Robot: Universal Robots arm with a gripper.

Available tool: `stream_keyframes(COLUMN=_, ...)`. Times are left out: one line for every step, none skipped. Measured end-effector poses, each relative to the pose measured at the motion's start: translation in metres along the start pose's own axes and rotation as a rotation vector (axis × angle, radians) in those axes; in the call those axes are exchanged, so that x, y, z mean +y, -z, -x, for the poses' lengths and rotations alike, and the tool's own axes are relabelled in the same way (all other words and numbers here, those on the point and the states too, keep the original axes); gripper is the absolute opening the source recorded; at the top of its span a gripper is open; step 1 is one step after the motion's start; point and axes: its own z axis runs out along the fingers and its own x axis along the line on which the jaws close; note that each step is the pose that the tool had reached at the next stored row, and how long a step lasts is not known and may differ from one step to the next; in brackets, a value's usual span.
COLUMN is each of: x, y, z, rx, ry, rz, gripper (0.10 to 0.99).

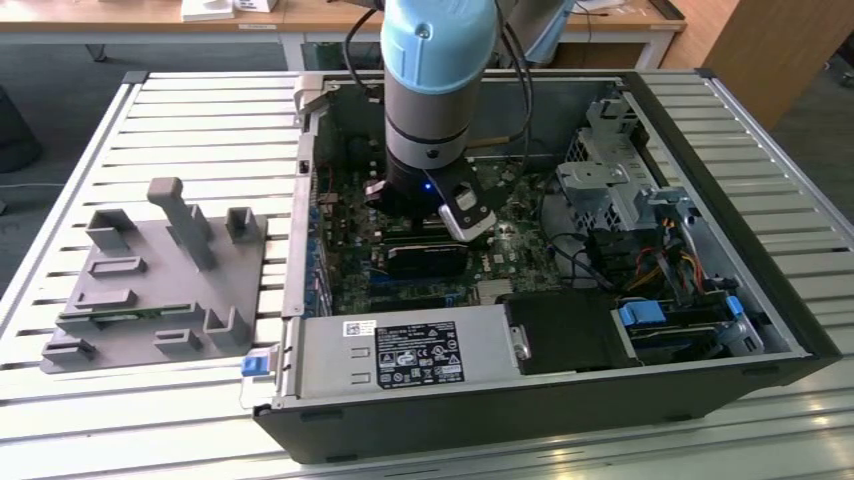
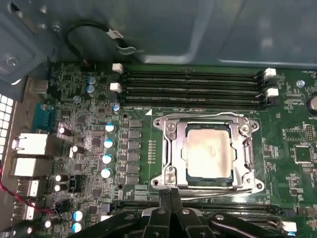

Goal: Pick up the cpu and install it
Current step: 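Install the second cpu locking lever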

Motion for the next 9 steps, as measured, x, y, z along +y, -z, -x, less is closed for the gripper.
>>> stream_keyframes(x=-0.0011, y=-0.0007, z=-0.0006, rx=-0.0002, ry=0.0, rz=0.001, gripper=0.106)
stream_keyframes(x=-0.0017, y=-0.0013, z=-0.0015, rx=-0.0003, ry=0.0, rz=0.002, gripper=0.106)
stream_keyframes(x=-0.0021, y=-0.0019, z=-0.0023, rx=-0.0006, ry=0.0, rz=0.005, gripper=0.106)
stream_keyframes(x=-0.0022, y=-0.0023, z=-0.0031, rx=-0.0009, ry=0.0, rz=0.01, gripper=0.106)
stream_keyframes(x=-0.0023, y=-0.0027, z=-0.004, rx=-0.0011, ry=0.0, rz=0.017, gripper=0.106)
stream_keyframes(x=-0.0025, y=-0.0032, z=-0.0042, rx=-0.0012, ry=0.0, rz=0.024, gripper=0.106)
stream_keyframes(x=-0.0026, y=-0.0039, z=-0.0043, rx=-0.0012, ry=0.0, rz=0.029, gripper=0.106)
stream_keyframes(x=-0.0029, y=-0.0047, z=-0.0044, rx=-0.0013, ry=0.0, rz=0.034, gripper=0.106)
stream_keyframes(x=-0.003, y=-0.0055, z=-0.0044, rx=-0.0015, ry=0.0, rz=0.039, gripper=0.106)
